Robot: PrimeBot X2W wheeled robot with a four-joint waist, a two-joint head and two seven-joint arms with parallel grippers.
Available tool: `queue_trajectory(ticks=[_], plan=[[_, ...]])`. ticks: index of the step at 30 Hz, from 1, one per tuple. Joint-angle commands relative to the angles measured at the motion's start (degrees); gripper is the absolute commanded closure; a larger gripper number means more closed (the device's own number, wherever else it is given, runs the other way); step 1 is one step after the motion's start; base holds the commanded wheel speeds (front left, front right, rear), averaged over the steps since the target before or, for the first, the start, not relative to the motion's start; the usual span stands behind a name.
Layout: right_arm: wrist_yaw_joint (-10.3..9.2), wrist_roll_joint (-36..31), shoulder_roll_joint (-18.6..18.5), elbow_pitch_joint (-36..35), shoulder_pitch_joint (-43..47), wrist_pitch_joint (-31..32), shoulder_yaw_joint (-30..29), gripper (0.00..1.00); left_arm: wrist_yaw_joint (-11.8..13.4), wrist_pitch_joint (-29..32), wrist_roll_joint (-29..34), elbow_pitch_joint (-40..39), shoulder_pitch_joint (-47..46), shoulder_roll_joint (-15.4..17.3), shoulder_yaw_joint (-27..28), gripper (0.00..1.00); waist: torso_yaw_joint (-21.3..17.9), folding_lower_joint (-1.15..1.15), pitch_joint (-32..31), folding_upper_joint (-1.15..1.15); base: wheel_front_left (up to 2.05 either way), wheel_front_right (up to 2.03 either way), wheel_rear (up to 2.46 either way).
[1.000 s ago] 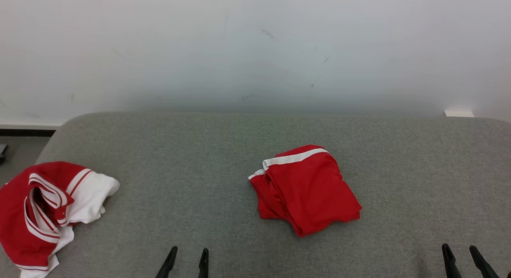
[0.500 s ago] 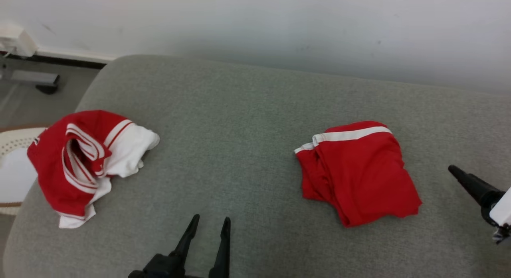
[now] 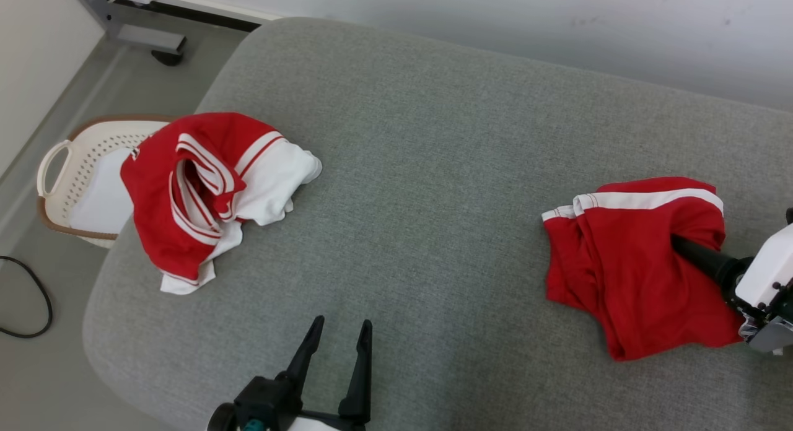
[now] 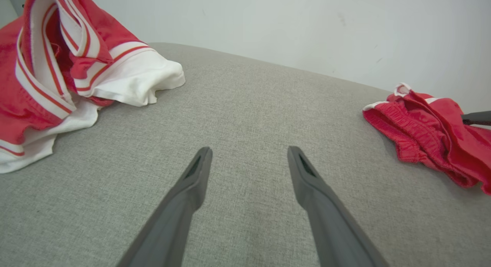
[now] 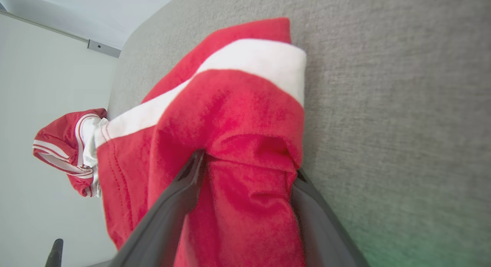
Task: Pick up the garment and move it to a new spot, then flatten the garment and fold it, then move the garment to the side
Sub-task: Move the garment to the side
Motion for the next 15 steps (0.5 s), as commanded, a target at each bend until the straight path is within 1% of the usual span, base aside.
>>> queue_trajectory(ticks=[1, 2, 3, 4, 7, 10, 15], plan=[[-0.11, 0.06, 1.22, 0.68, 0.75, 1.71, 1.09, 0.00, 0.24, -0.03, -0.33, 0.02, -0.37, 0.20, 0.03, 0.00, 0.34, -0.01, 0.20, 0.00, 0.00, 0.00, 0.00], [-0.11, 0.13, 1.64, 0.33, 0.91, 2.17, 1.53, 0.53, 0.39, -0.03, -0.42, 0.00, -0.39, 0.20, -0.01, 0.00, 0.33, -0.01, 0.14, 0.00, 0.00, 0.00, 0.00], [-0.11, 0.28, 1.91, -0.12, 1.05, 2.32, 1.63, 0.85, 0.45, -0.03, -0.55, 0.00, -0.42, 0.20, -0.04, 0.00, 0.26, -0.01, 0.06, 0.00, 0.00, 0.00, 0.00], [-0.11, 0.42, 2.00, -0.66, 1.18, 2.43, 1.61, 1.00, 0.62, -0.03, -0.60, -0.03, -0.47, 0.20, 0.01, 0.00, 0.09, -0.01, -0.04, 0.00, 0.00, 0.00, 0.00], [-0.11, 0.62, 1.55, -2.26, 1.52, 2.34, 1.24, 1.00, 0.77, -0.02, -0.52, -0.14, -0.27, 0.20, 0.33, 0.00, -1.04, -0.01, -0.48, 0.00, 0.00, 0.00, 0.00], [-0.11, 0.38, 0.80, -3.72, 1.80, 1.45, 0.57, 1.00, 0.51, -0.02, 0.20, -0.15, -0.10, 0.21, 0.93, 0.00, -3.08, -0.01, -0.76, 0.00, 0.00, 0.00, 0.00], [-0.10, -0.64, -1.02, -5.10, 2.24, -0.25, -0.61, 1.00, -0.11, -0.02, 1.29, -0.08, 0.01, 0.20, 2.28, 0.00, -8.49, -0.01, -1.14, 0.00, 0.00, 0.00, 0.00]])
